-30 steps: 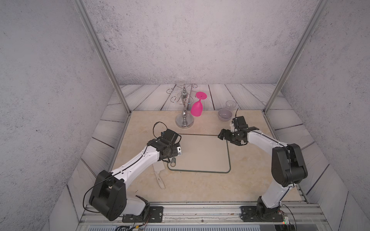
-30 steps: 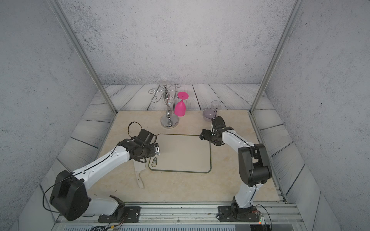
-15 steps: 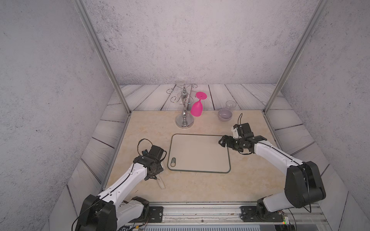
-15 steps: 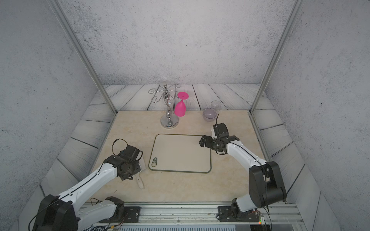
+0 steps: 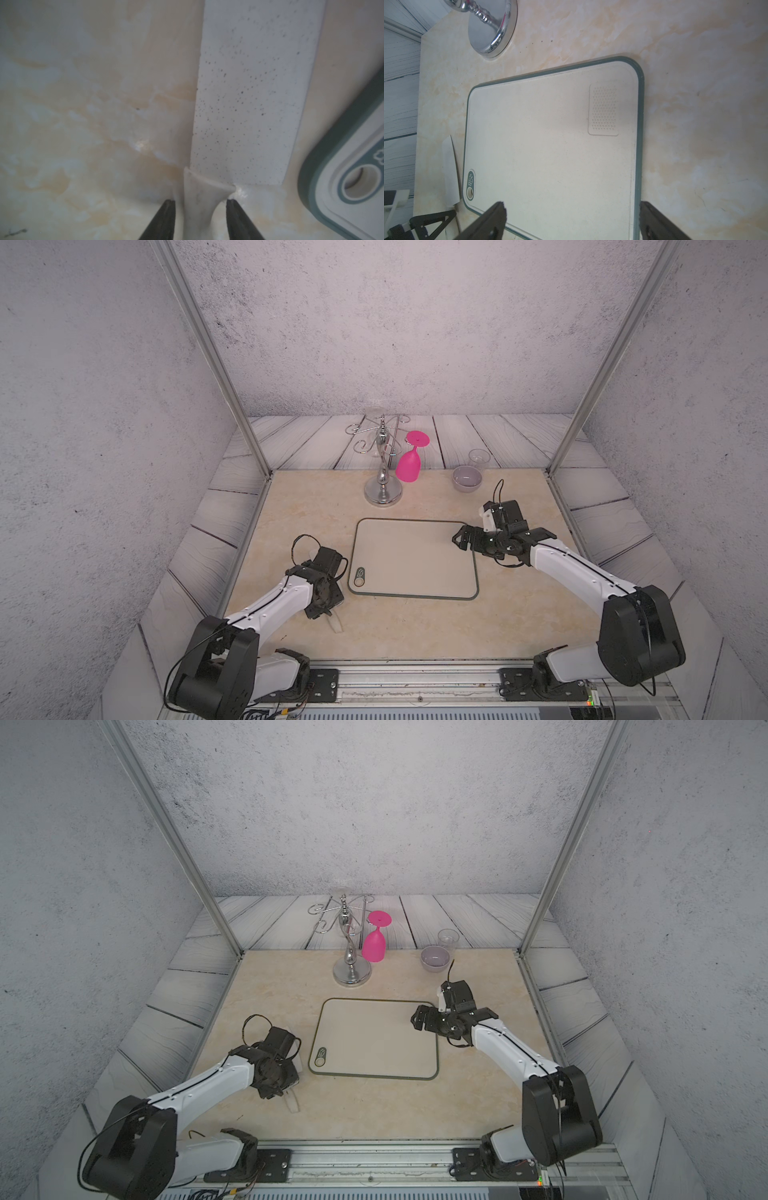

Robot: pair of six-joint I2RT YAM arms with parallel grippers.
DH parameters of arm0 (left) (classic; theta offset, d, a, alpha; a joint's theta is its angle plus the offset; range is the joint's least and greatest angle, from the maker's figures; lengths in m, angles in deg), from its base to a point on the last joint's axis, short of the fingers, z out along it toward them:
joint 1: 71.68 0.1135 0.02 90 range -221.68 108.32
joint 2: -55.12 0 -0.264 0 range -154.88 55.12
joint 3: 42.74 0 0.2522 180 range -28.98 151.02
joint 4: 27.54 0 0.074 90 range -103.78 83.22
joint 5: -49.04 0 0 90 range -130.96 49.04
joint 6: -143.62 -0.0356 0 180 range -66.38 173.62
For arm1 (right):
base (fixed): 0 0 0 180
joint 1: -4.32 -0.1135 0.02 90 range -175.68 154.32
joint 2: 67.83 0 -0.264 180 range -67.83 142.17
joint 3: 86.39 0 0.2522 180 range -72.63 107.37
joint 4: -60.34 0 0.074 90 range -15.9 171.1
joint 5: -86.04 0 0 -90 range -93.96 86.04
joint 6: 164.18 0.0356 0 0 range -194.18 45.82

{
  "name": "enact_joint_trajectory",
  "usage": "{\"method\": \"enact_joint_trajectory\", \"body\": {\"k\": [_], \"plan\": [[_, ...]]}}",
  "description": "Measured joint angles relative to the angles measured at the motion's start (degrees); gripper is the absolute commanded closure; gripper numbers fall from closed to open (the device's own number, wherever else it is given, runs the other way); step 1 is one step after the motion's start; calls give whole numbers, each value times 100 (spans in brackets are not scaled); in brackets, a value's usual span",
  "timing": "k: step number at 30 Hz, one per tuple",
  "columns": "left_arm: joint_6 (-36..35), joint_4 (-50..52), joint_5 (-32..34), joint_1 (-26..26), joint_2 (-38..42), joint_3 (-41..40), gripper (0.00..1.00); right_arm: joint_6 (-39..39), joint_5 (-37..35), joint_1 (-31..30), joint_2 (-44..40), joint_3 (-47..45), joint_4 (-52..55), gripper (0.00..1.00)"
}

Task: Align the knife with the edge of the cutting board
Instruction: Pick up the knife at the center of the board.

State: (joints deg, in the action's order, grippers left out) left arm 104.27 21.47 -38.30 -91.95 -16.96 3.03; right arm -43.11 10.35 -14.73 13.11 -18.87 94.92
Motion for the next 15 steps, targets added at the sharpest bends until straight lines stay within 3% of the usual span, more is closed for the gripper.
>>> {"method": "enact_joint_trajectory", "body": {"k": [4,10,15], "plan": [[63,-15,4,28,-7,-4,66,7,22,-31,-11,0,0,1],[94,-33,-9,39,2,-7,94,28,37,-63,-20,-11,-2,1],[83,9,17,39,52,-7,99,37,37,-83,-31,-26,-2,1]]}}
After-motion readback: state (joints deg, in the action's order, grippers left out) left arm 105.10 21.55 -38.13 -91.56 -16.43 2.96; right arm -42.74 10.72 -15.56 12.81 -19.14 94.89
